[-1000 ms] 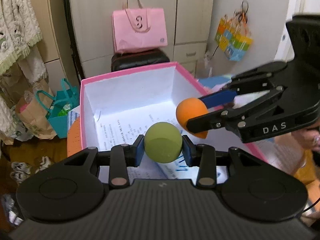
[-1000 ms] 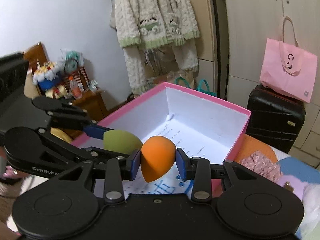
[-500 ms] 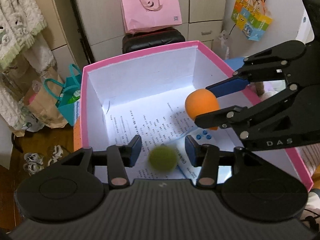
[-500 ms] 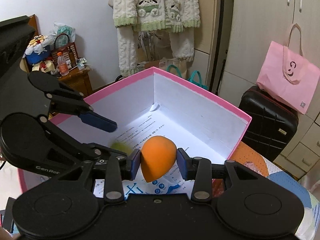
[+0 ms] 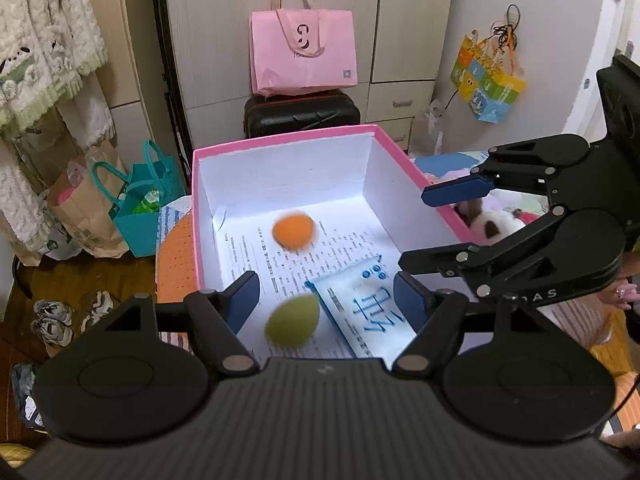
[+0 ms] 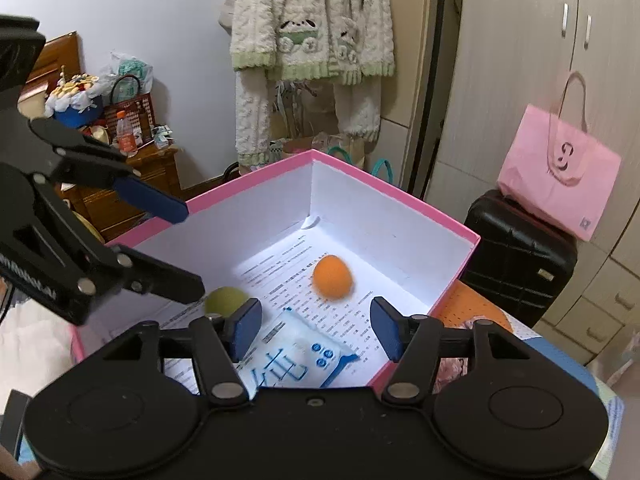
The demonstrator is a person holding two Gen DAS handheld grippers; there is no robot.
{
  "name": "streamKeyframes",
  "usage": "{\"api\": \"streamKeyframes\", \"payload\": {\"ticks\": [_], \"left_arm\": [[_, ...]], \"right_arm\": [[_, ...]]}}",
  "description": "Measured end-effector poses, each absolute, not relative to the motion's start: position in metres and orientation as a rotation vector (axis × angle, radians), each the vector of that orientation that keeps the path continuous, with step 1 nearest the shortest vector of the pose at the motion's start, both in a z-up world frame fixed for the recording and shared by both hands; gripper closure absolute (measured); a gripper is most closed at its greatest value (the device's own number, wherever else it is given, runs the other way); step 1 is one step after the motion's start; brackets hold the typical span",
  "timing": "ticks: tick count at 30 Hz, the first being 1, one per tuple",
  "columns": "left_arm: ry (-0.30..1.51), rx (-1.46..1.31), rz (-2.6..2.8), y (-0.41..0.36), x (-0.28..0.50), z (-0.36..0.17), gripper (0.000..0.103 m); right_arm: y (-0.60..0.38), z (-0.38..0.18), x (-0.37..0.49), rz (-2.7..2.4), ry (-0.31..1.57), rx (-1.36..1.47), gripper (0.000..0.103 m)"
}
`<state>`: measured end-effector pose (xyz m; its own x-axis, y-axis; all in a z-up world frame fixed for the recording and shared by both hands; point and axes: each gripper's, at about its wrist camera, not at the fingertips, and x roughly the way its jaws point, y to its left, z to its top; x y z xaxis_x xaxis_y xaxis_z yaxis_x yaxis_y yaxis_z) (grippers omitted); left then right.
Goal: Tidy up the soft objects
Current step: 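Open both tools to drop the sponges into the pink box, then reach the left tool to the white tissue pack while the right tool reaches the pink strawberry pouch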
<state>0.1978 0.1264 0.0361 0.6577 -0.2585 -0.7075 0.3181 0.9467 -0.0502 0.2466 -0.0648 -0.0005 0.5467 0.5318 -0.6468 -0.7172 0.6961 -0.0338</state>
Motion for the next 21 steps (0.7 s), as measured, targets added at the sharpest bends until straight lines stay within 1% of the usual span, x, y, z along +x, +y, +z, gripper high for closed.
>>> {"api": "streamKeyframes", "payload": {"ticks": [6,9,21], "left_arm": [[0.803,0.077,-0.360,0.122,0.172,0.047,0.027],[0.782,0.099,-0.371,0.117,0.156,0.054,0.026],[0.724,0.191,-0.413,0.090,0.113,0.071,0.024]], "right_arm": [[-0.073,0.011,0.215,0.757,0.631,-0.345,0.033],[-0.079,0.017,0.201,0.753,0.633,-0.350,0.032],[-0.105,0.032,0.164,0.707,0.636,-0.370,0.030]]}}
